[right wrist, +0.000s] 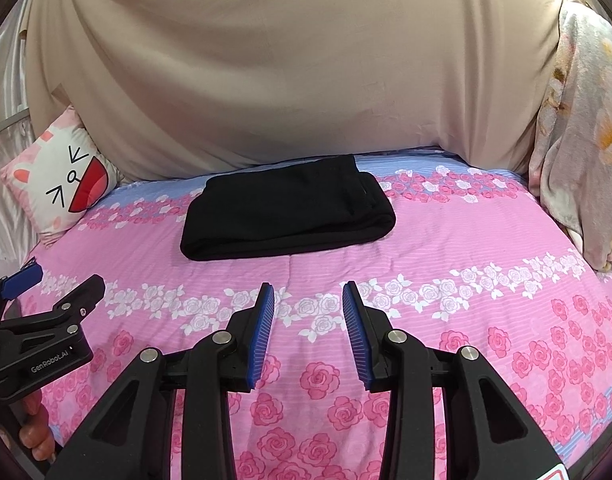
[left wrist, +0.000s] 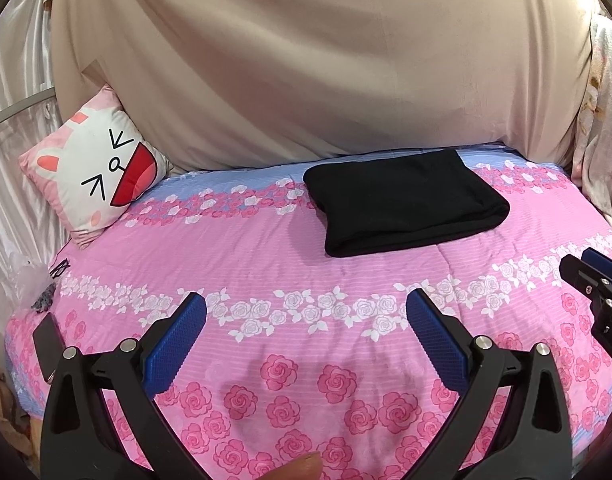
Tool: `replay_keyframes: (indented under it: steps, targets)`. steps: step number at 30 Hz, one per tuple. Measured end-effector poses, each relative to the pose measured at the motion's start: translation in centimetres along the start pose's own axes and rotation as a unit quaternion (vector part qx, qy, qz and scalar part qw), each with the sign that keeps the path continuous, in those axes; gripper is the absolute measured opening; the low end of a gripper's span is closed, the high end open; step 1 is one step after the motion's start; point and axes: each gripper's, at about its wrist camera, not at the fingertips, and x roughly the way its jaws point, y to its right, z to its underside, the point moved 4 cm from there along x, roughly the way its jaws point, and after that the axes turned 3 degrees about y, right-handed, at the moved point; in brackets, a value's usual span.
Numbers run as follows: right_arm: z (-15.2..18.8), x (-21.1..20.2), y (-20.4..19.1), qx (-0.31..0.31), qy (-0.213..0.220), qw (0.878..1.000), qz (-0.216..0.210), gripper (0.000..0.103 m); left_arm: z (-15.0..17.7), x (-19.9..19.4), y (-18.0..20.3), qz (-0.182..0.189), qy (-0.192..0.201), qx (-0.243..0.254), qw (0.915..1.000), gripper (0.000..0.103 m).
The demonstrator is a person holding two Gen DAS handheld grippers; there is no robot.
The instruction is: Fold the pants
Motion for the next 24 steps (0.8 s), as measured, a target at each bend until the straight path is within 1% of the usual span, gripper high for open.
replay_keyframes:
  steps: [24]
  targets:
    - [0.14, 0.18, 0.3, 0.002, -0.004, 1.0, -0.002, 0.036, 0.05, 0.08, -0.13, -0.001, 0.002, 0.005, 1.0, 0.098]
